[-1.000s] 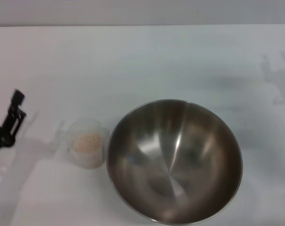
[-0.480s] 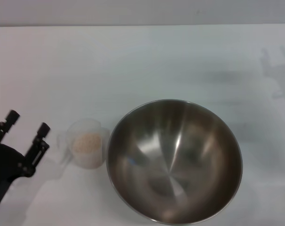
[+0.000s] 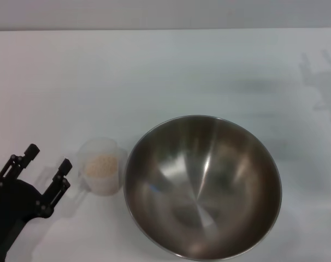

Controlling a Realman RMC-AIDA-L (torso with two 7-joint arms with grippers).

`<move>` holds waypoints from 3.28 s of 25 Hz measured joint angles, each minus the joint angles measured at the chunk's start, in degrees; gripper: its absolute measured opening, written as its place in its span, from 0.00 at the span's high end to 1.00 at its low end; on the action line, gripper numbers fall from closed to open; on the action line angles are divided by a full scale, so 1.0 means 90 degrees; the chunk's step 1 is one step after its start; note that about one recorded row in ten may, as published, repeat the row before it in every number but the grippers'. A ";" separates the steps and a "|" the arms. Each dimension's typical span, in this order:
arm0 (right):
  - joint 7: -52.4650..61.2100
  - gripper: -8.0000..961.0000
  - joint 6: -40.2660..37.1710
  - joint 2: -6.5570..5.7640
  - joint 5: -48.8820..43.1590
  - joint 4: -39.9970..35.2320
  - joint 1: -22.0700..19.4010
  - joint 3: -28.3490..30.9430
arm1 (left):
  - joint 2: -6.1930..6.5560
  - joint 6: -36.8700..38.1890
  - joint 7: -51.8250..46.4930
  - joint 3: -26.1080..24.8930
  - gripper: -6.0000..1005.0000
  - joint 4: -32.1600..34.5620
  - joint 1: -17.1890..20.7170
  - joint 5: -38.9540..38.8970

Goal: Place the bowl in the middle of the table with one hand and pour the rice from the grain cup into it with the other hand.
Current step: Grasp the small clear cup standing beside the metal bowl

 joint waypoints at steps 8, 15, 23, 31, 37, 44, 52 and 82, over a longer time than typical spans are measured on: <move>-0.0002 0.46 0.0063 -0.0028 0.0037 0.0008 0.0045 0.0002 | -0.0001 -0.0200 -0.0001 0.0161 0.31 -0.0005 0.0043 0.0000; -0.0002 0.46 0.0068 -0.0028 0.0038 0.0008 0.0045 0.0001 | -0.0009 -0.0693 0.0051 0.0177 0.31 -0.0017 -0.0043 -0.0002; -0.0002 0.46 0.0067 -0.0005 0.0024 0.0007 -0.0008 0.0001 | -0.0011 -0.0936 0.0113 0.0120 0.31 0.0000 -0.0145 -0.0037; -0.0002 0.46 0.0067 -0.0004 0.0029 0.0007 -0.0001 0.0001 | -0.0010 -0.0984 0.0247 0.0011 0.31 -0.0061 -0.0237 -0.0047; -0.0003 0.46 0.0068 -0.0005 0.0029 0.0007 0.0026 0.0001 | -0.0010 -0.1034 0.0252 -0.0143 0.31 -0.0061 -0.0277 -0.0050; -0.0002 0.46 0.0127 -0.0005 0.0038 0.0007 0.0048 0.0001 | -0.0019 -0.1109 0.0252 -0.0312 0.32 -0.0079 -0.0399 -0.0049; -0.0002 0.46 0.0145 -0.0004 0.0038 0.0007 0.0069 0.0006 | -0.0032 -0.1173 0.0245 -0.0333 0.34 -0.0147 -0.0493 -0.0048; -0.0002 0.46 0.0235 -0.0002 0.0023 0.0018 0.0218 0.0011 | -0.0025 -0.1273 0.0233 -0.0444 0.88 -0.0380 -0.0572 -0.0032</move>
